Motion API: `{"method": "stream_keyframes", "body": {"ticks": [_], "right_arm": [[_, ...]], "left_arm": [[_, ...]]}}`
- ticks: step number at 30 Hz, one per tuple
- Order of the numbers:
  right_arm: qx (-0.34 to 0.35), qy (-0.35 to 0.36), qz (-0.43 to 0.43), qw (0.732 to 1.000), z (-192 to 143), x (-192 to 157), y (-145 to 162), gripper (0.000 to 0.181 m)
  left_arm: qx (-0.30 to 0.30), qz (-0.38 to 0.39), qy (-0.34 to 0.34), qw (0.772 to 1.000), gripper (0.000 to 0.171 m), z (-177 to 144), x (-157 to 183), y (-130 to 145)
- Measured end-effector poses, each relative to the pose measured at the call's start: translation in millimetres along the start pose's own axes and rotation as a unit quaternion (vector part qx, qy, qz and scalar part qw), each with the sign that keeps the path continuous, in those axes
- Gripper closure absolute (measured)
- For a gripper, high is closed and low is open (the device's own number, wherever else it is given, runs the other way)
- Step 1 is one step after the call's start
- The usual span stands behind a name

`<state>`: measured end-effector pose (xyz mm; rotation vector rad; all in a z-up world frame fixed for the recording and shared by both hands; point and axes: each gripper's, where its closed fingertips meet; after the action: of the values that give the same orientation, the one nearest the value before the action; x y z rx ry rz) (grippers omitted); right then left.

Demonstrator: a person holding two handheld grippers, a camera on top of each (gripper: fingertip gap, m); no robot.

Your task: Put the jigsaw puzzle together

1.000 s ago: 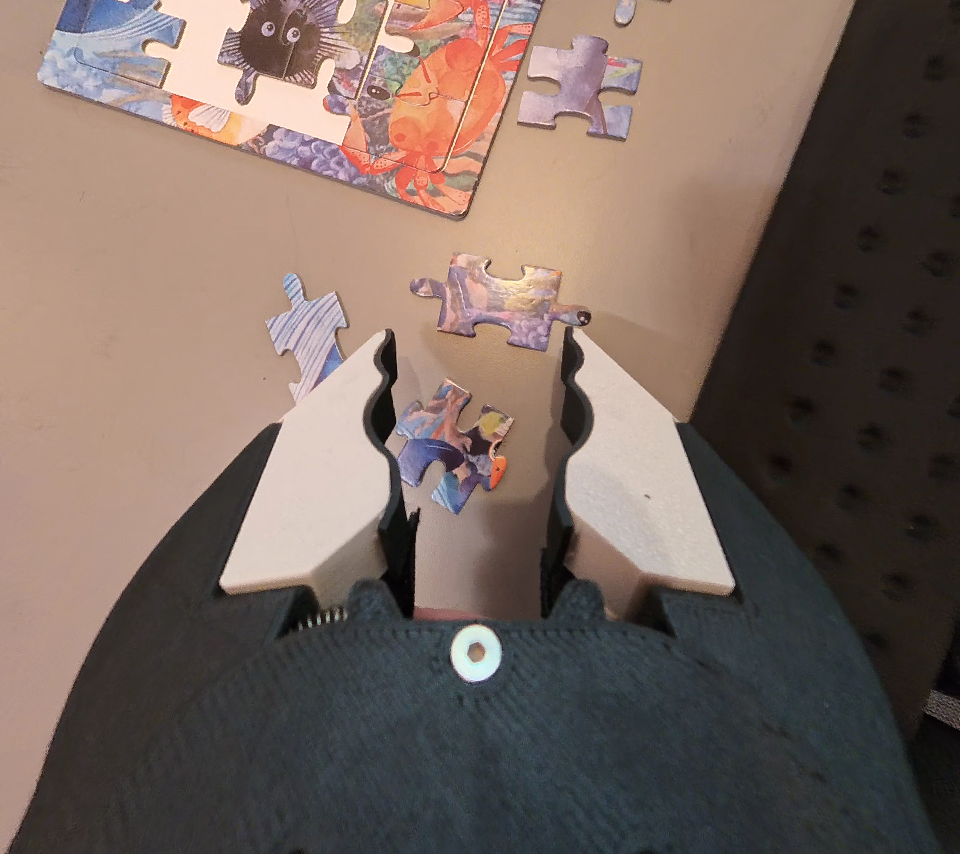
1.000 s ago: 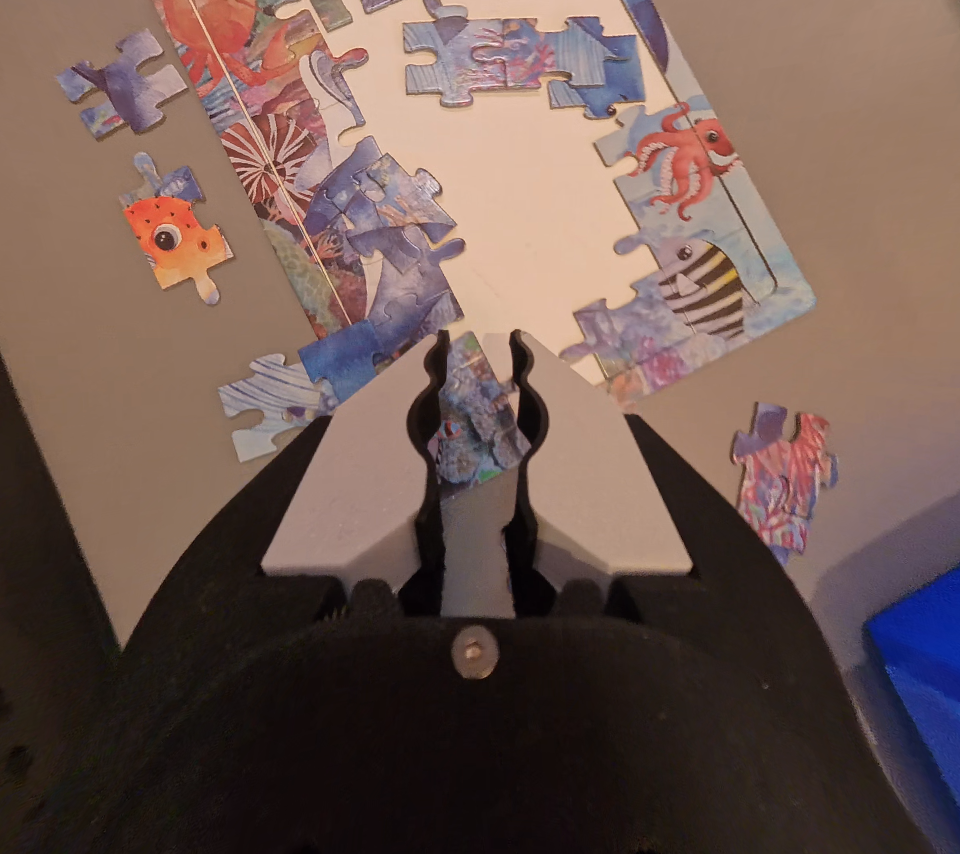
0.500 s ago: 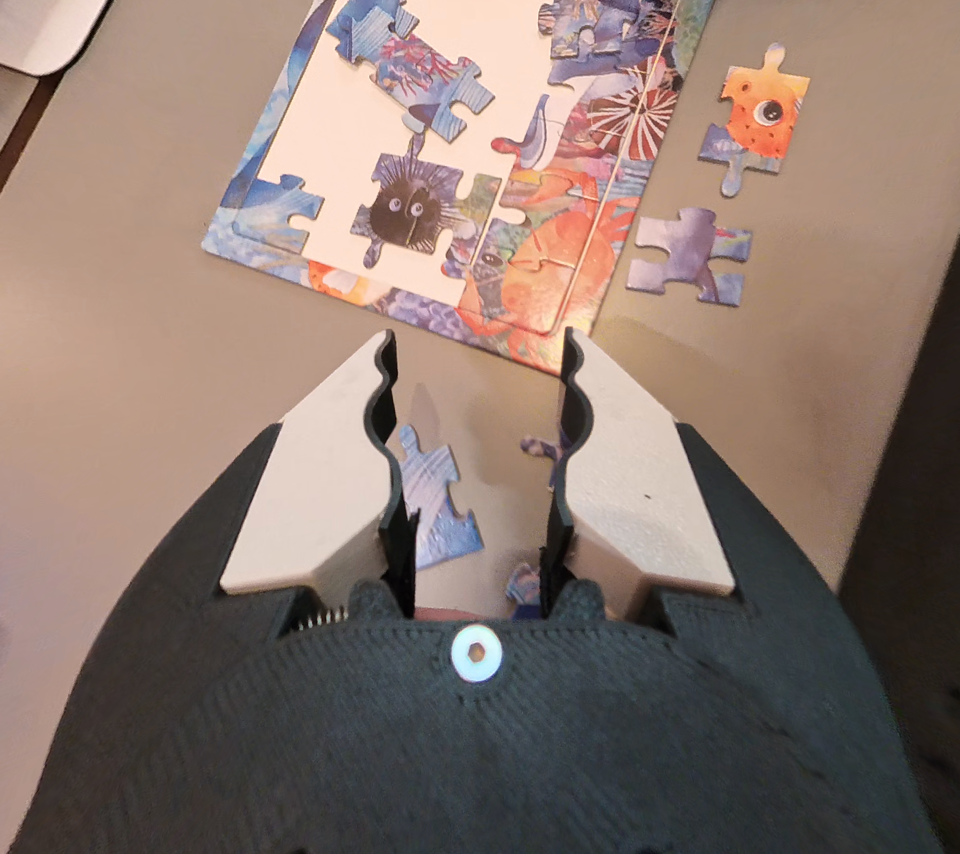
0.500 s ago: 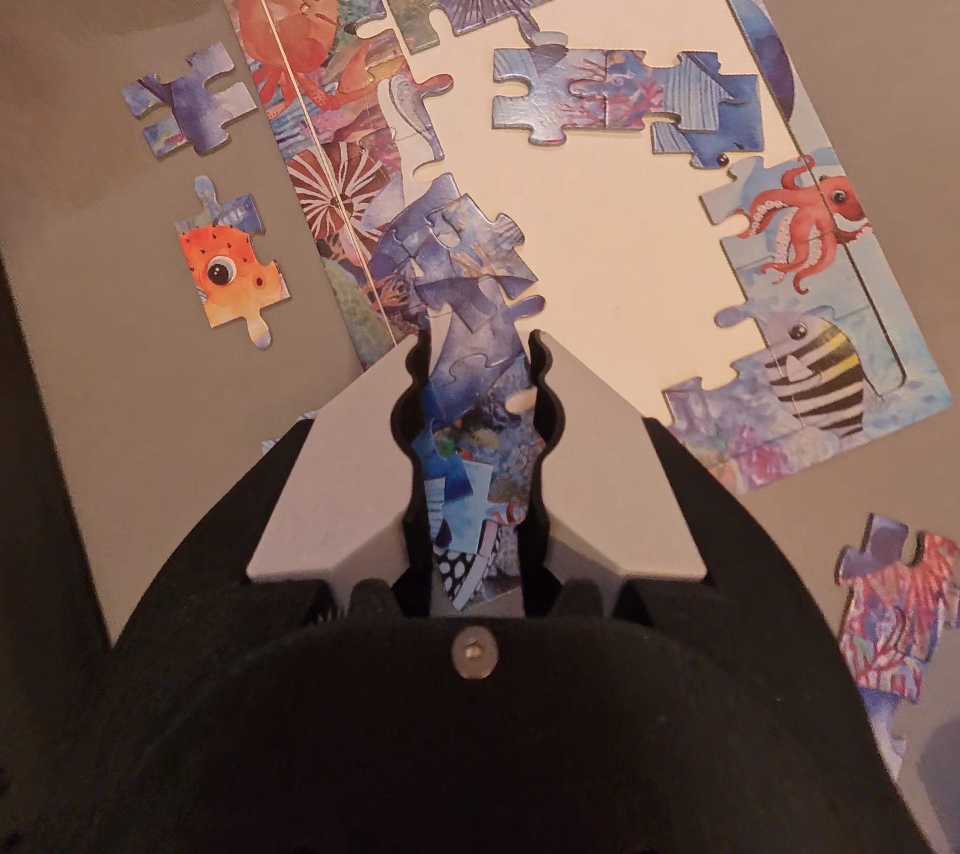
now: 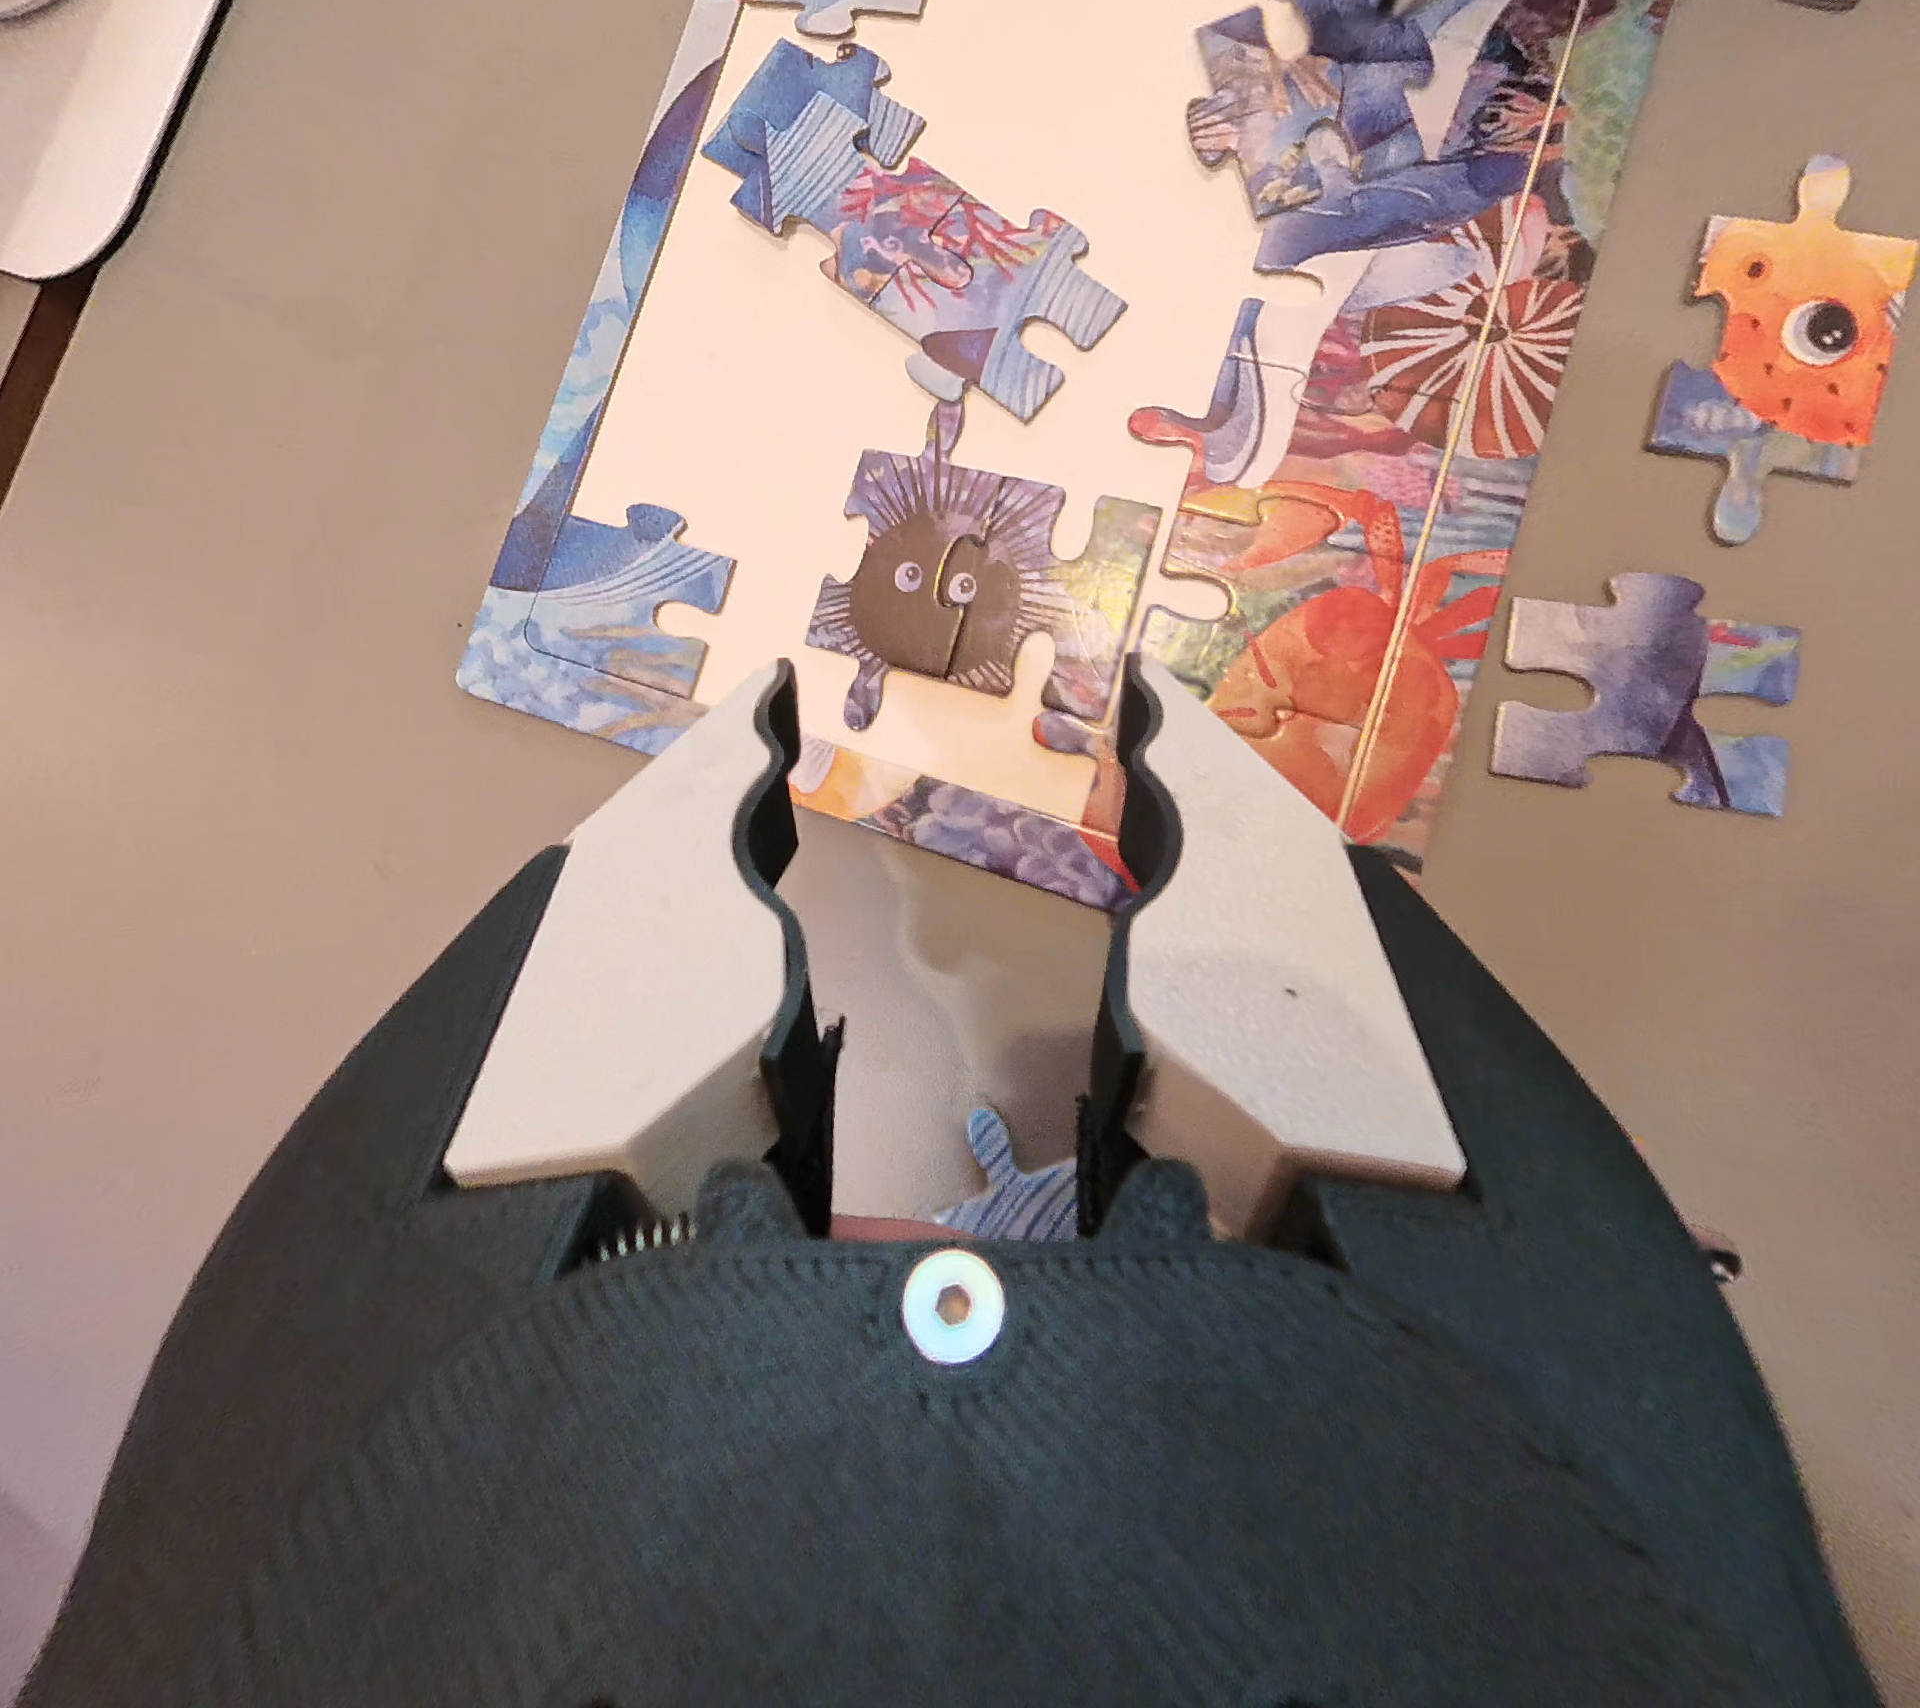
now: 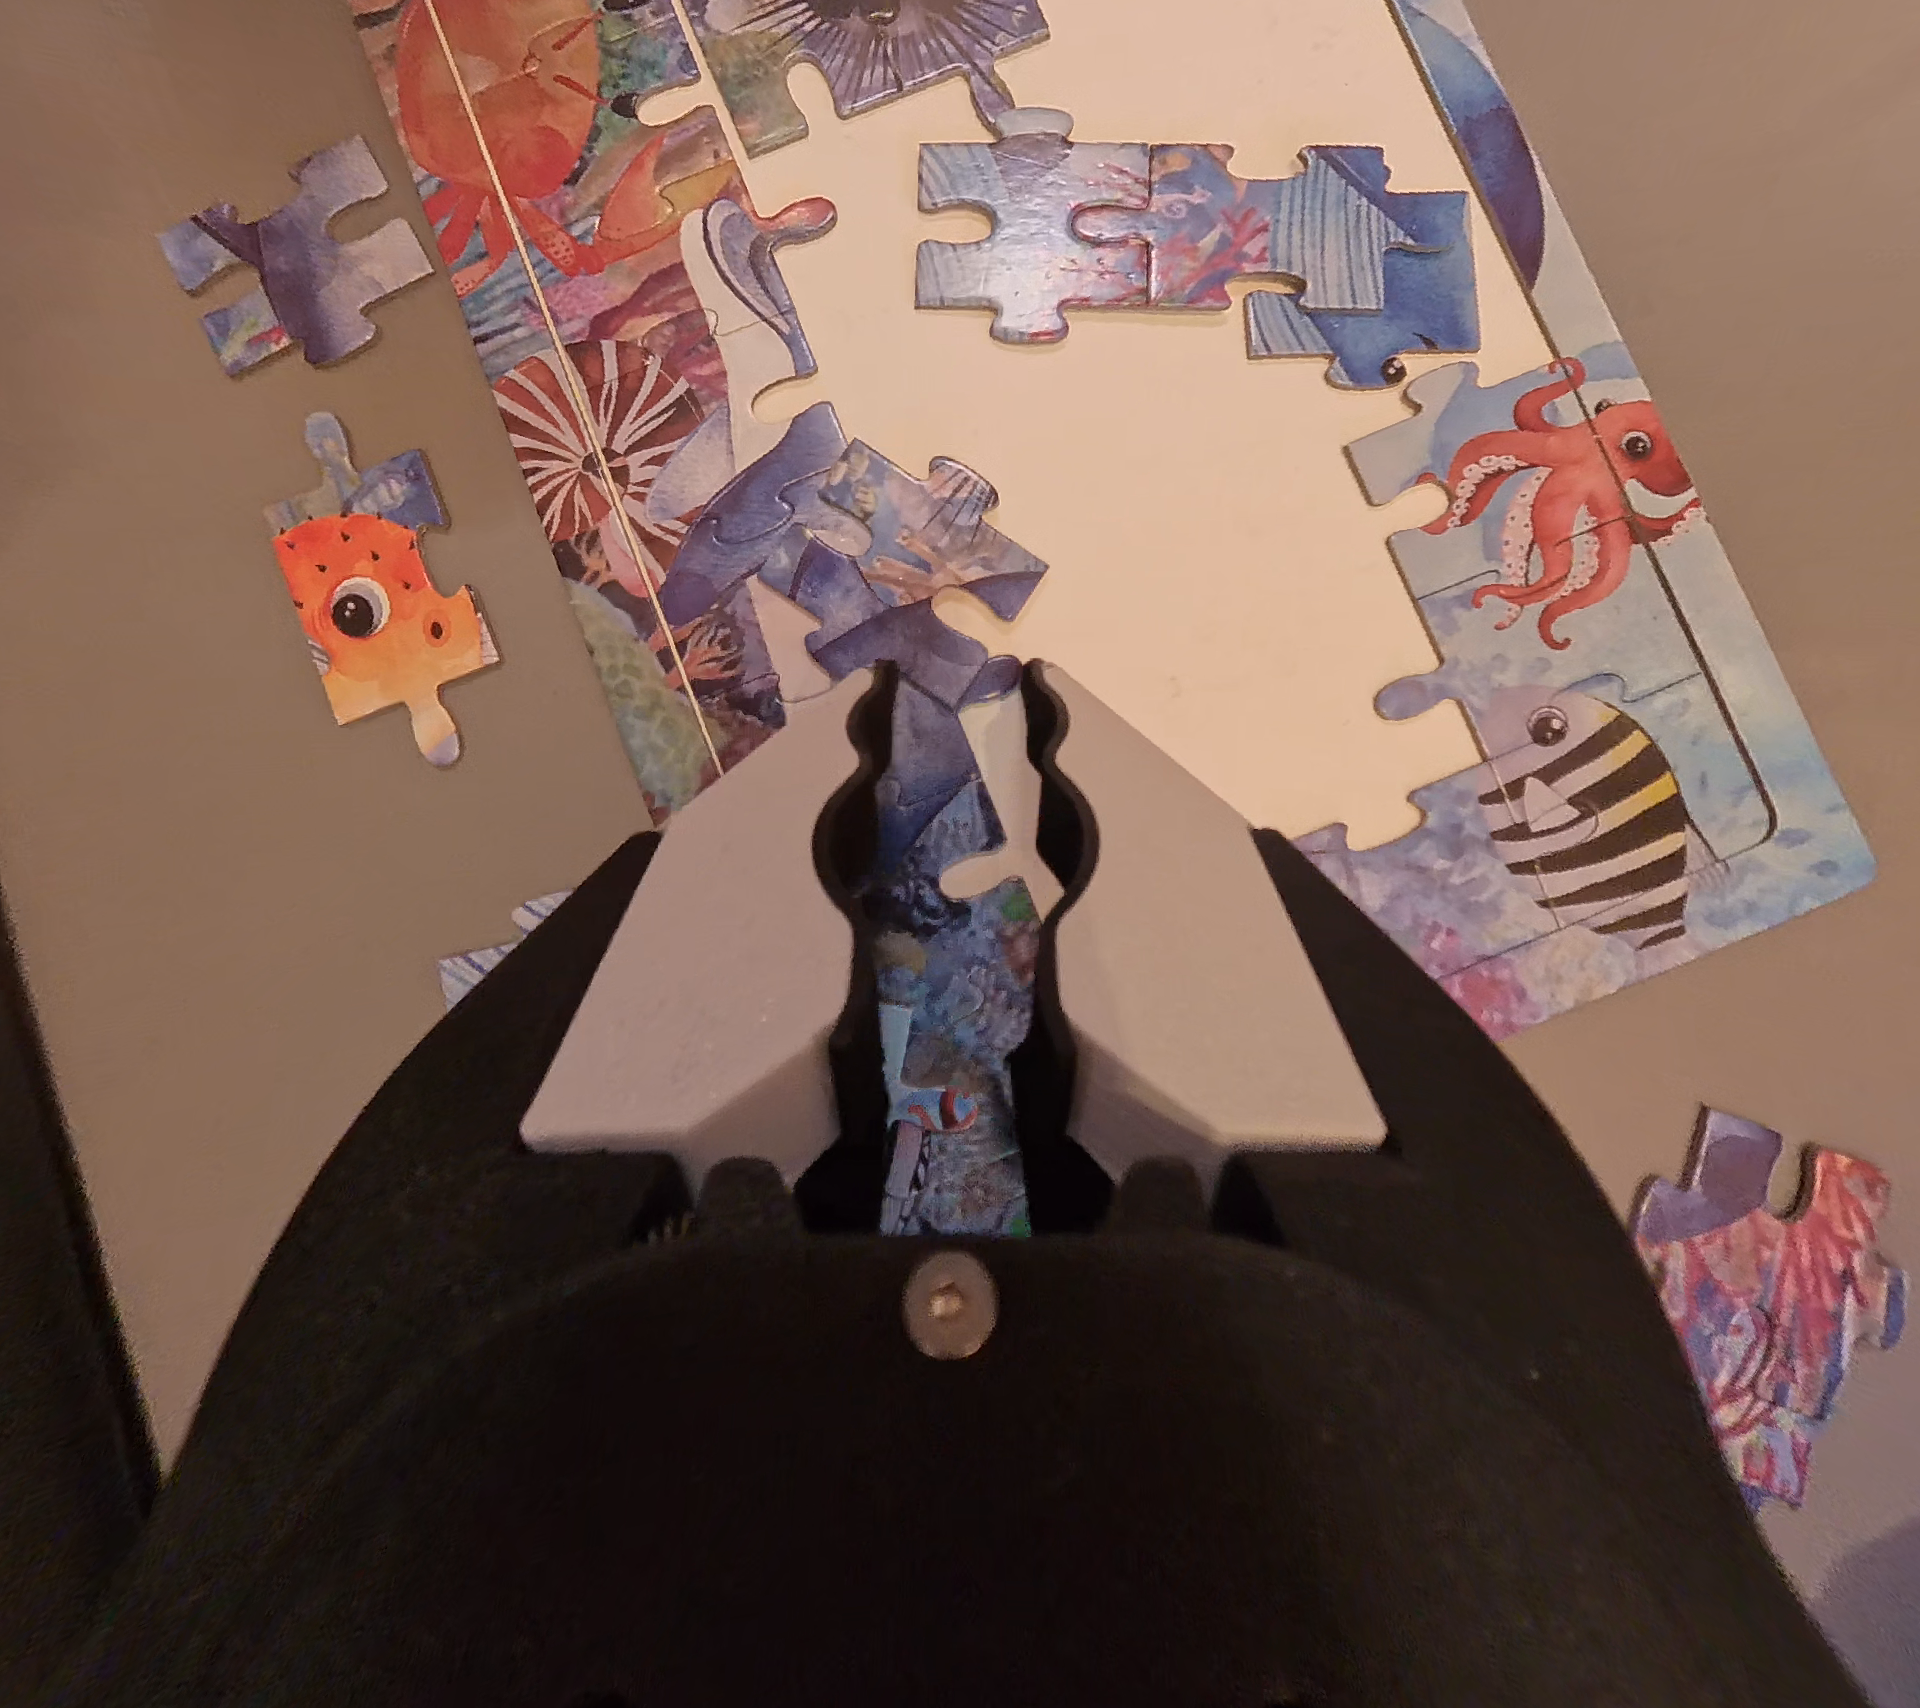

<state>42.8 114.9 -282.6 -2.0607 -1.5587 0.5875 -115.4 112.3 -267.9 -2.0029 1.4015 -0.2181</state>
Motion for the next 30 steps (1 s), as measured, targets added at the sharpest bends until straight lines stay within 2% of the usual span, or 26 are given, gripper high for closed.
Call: {"method": "stream_keyframes", "body": {"ticks": [7,13,18,24,26,30], "right_arm": [[0.001,0.001,0.100,0.995,9,-15,-8,0.118],[-0.004,0.053,0.109,0.993,13,-7,-10,0.131],[0.002,0.052,0.098,0.994,12,-8,-10,0.145],[-0.001,0.046,0.077,0.996,10,-6,-13,0.149],[0.013,0.036,0.064,0.997,8,-7,-21,0.170],[-0.004,0.033,0.026,0.999,8,-5,-26,0.181]], "left_arm": [[0.007,-0.013,0.005,1.000,0.112,2,0,-3],[0.010,-0.011,0.006,1.000,0.113,6,3,-3],[0.024,-0.013,0.008,1.000,0.115,4,6,-10],[0.008,-0.012,-0.003,1.000,0.117,9,5,-10],[-0.008,-0.023,-0.020,0.999,0.116,11,-2,-5],[-0.007,-0.042,-0.019,0.999,0.117,11,-6,1]]}}
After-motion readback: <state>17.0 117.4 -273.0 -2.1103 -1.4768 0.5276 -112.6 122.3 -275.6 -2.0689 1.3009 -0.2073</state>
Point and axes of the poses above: each gripper's, where its closed fingertips meet, z out along the fingers, y out of its underside, x = y × z across the jaws, and after that the axes turned 4 degrees about z, right-handed
